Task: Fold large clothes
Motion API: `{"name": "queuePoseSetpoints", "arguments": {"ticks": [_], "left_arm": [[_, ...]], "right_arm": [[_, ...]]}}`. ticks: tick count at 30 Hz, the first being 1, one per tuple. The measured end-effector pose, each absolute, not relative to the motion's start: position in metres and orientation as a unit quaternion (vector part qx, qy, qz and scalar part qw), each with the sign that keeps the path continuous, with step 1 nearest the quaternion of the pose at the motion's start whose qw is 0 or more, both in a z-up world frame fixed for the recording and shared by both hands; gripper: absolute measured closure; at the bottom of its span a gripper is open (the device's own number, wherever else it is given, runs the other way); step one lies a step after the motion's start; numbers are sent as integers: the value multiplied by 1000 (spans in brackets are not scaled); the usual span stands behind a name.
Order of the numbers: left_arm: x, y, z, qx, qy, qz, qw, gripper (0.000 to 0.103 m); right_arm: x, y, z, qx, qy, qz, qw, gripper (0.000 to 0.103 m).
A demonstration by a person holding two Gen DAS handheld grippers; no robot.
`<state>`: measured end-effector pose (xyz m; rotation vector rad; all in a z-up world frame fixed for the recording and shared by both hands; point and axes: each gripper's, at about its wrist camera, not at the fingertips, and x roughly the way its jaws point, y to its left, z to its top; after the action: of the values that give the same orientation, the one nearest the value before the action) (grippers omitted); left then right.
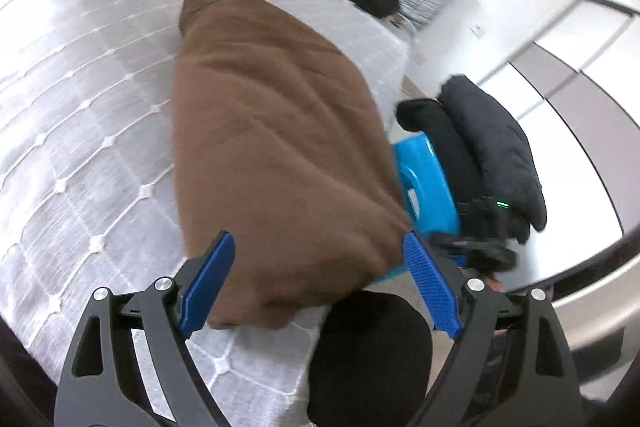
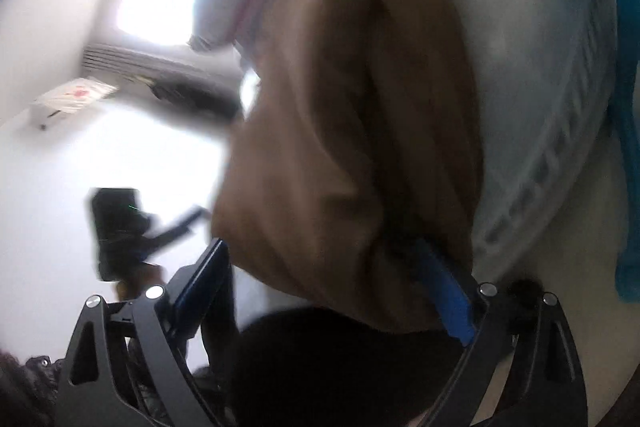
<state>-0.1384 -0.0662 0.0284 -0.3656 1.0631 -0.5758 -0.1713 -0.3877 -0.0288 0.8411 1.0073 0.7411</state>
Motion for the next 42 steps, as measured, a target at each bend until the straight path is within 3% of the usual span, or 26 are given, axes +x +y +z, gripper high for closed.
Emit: {"name": "queuePoseSetpoints", "arguments": {"ticks": [4, 8, 11, 19, 26, 36, 42], "left_arm": [[-125, -64, 21, -204, 489, -273, 803, 21], [-119, -68, 6, -229, 493, -288, 788, 21], [-118, -78, 2, -210, 496, -293, 790, 21], [-96, -34, 17, -227, 489, -245, 806, 20], [-47, -2, -41, -313, 543, -216, 748, 20], [11, -22, -81, -353, 563, -243, 707, 20], [39, -44, -118, -395, 589, -277, 649, 11]], "right_arm": [[-176, -386, 26, 308, 409, 304, 803, 7], [-176, -355, -33, 185, 540, 197, 797, 7], [-181, -366, -69, 276, 554, 224, 753, 7], [-174, -420, -64, 430, 512, 301, 680, 7], [-156, -444, -86, 472, 529, 314, 632, 7], [-136, -423, -82, 461, 555, 306, 620, 7], [-128, -428, -112, 536, 545, 338, 549, 6]]}}
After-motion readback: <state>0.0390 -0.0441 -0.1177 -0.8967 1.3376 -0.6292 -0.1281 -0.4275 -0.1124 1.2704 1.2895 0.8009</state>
